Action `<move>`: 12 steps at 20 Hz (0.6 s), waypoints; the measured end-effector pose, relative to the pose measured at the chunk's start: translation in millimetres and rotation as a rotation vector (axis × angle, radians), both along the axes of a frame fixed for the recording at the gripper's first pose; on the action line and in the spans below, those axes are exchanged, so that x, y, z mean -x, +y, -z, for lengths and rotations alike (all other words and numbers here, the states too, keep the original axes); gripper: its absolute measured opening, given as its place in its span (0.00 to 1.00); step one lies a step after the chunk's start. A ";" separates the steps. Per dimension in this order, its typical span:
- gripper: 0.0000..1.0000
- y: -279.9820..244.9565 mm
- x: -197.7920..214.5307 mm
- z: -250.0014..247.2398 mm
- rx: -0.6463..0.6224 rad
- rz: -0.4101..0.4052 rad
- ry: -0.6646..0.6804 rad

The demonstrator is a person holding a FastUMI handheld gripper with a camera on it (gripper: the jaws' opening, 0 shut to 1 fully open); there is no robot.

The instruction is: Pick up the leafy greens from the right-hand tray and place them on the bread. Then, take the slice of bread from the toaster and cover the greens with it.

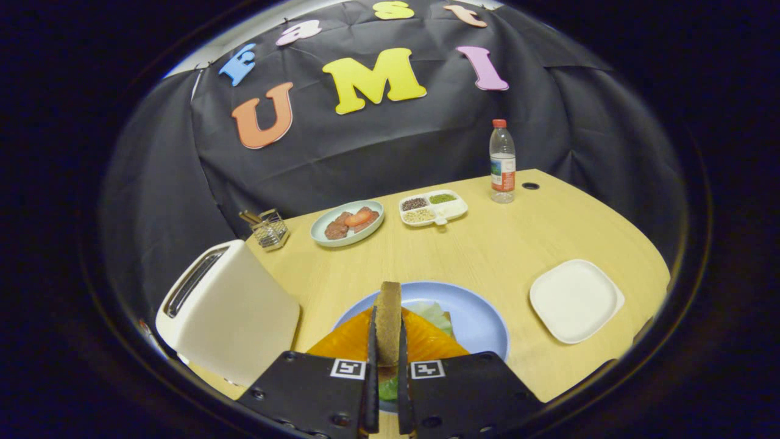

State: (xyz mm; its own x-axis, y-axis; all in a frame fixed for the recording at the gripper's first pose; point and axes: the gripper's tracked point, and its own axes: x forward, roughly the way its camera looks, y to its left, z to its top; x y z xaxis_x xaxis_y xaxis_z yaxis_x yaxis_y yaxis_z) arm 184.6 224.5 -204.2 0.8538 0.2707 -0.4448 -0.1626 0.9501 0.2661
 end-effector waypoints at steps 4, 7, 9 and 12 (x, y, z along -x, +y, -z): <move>0.12 -14.5 -2.3 7.4 -0.104 -0.038 0.015; 0.17 -30.1 -6.1 28.8 -0.119 -0.025 0.047; 0.17 -37.2 -8.1 39.5 -0.125 -0.019 0.055; 0.30 -41.1 -7.7 47.8 -0.124 -0.037 0.039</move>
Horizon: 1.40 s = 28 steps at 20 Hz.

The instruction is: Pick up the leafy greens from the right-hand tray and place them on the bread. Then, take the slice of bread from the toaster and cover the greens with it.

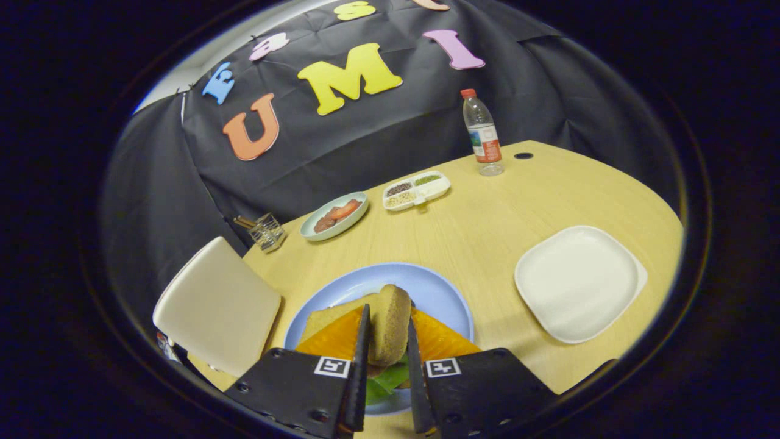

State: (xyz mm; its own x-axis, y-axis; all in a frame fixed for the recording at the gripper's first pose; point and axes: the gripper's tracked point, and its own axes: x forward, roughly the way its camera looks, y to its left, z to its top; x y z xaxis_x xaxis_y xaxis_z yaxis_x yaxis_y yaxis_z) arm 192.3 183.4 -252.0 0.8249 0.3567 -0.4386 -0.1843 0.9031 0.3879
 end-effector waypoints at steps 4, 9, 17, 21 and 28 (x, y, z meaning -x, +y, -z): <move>0.47 -9.9 -0.6 1.0 0.029 0.037 -0.012; 0.86 -12.8 15.8 -22.5 0.212 0.074 -0.083; 0.96 -4.7 75.6 -106.0 0.310 0.113 -0.239; 0.96 -14.8 109.2 -161.1 0.287 0.153 -0.330; 0.96 -42.2 160.4 -227.9 0.292 0.151 -0.488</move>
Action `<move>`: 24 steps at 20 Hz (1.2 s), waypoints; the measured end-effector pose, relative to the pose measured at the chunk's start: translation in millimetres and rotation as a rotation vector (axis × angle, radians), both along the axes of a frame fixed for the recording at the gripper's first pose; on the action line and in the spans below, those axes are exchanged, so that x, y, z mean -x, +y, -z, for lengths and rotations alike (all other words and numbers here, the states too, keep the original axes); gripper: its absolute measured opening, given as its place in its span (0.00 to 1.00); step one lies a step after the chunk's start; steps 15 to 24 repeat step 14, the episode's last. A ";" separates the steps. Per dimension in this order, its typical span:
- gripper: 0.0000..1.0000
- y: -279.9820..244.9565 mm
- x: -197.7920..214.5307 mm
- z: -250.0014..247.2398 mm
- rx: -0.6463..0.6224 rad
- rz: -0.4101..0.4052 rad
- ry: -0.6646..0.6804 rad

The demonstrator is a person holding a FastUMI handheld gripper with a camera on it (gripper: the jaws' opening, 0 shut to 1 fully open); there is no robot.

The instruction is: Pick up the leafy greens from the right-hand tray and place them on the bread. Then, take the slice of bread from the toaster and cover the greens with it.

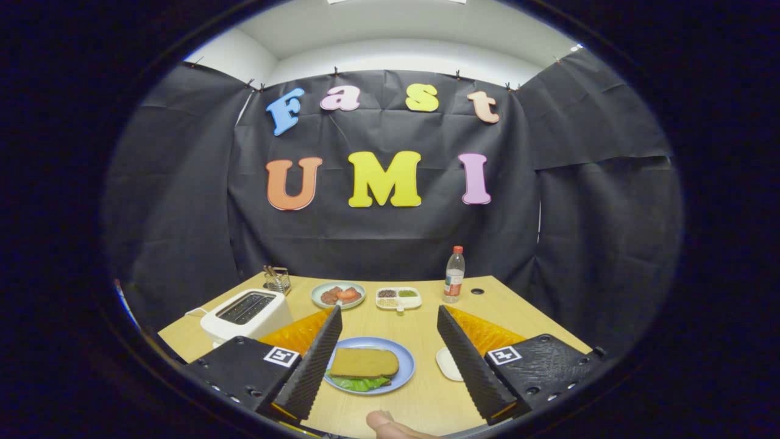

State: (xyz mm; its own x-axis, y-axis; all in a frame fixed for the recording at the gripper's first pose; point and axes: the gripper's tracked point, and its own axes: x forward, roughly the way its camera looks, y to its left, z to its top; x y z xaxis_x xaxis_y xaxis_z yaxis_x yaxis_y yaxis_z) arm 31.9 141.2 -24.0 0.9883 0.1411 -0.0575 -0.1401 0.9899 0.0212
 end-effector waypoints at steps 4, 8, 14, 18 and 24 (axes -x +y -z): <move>0.96 -17.6 24.6 -14.0 -0.052 -0.016 -0.028; 0.96 -27.2 44.8 -20.8 -0.075 -0.083 -0.055; 0.96 -50.7 59.1 -24.1 -0.092 -0.061 -0.079; 0.96 -50.7 59.1 -24.1 -0.092 -0.061 -0.079; 0.96 -50.7 59.1 -24.1 -0.092 -0.061 -0.079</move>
